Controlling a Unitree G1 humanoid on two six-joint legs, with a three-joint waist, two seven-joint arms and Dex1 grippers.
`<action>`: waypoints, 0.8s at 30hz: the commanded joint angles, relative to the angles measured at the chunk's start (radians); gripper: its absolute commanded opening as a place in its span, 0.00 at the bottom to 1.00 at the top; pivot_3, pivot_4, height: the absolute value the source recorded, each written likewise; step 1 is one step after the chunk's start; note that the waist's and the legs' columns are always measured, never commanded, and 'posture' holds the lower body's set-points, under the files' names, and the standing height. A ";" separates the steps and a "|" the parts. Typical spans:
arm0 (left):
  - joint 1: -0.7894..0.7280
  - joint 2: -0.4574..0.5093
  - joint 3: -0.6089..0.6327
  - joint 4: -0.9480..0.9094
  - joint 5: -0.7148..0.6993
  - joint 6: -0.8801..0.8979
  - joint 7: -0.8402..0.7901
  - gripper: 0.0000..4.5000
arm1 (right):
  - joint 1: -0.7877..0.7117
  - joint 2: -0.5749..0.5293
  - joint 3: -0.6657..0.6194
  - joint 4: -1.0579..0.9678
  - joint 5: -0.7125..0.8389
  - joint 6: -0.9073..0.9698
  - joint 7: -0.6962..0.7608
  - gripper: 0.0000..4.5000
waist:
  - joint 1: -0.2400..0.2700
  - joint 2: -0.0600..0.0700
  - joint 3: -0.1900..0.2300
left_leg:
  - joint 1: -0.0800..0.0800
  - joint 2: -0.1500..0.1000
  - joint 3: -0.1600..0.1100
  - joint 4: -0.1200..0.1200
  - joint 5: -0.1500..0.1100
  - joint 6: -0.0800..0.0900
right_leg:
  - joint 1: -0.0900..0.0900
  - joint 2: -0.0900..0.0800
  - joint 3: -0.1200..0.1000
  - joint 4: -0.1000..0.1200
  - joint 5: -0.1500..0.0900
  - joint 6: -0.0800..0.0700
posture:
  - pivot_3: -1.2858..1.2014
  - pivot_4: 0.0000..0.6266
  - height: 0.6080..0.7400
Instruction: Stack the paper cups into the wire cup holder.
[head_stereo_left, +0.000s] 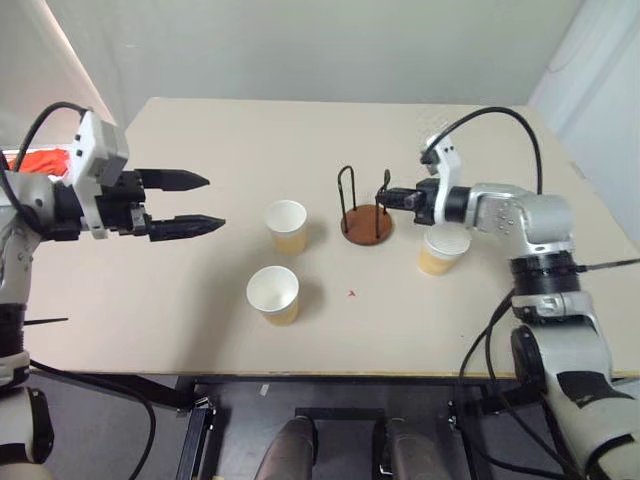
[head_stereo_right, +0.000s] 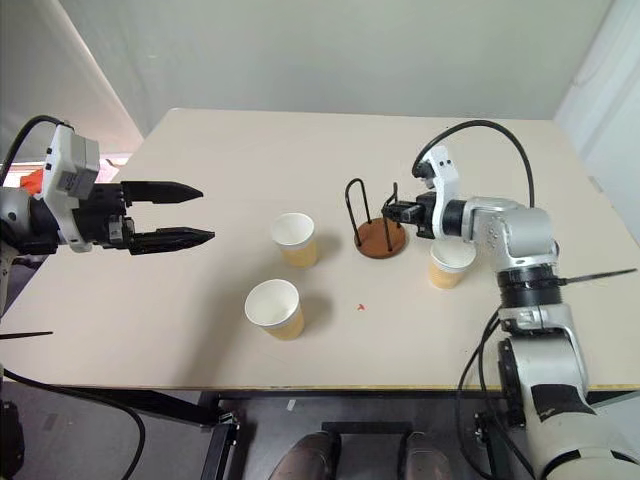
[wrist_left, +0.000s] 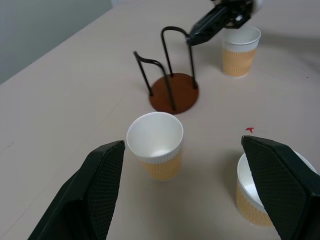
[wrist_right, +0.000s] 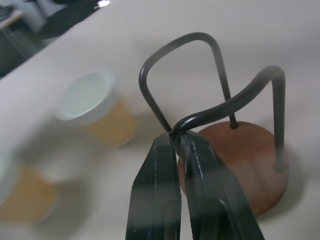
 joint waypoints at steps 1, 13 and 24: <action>-0.001 0.024 0.019 -0.091 -0.066 0.040 -0.057 0.91 | 0.075 -0.071 0.013 -0.212 0.096 0.074 0.089 0.00 | 0.001 0.000 0.000 | -0.001 0.000 0.000 0.000 0.000 0.000 | 0.000 0.000 0.000 -0.001 0.000 0.000 | 0.52 0.24 1.00; 0.012 0.047 -0.024 -0.207 -0.100 0.080 -0.138 0.91 | 0.319 -0.258 0.040 -0.572 0.282 0.150 0.214 0.00 | -0.003 -0.002 -0.001 | -0.003 0.000 -0.001 0.002 0.000 0.005 | 0.001 0.000 -0.002 -0.005 0.003 0.005 | 0.52 0.24 1.00; -0.004 0.047 -0.061 -0.199 -0.084 0.071 -0.145 0.91 | 0.317 -0.286 0.190 -0.503 0.140 -0.026 0.184 0.06 | -0.005 -0.003 -0.002 | 0.002 0.001 -0.001 0.001 0.006 0.010 | 0.008 0.001 -0.001 -0.006 0.009 0.000 | 0.52 0.24 1.00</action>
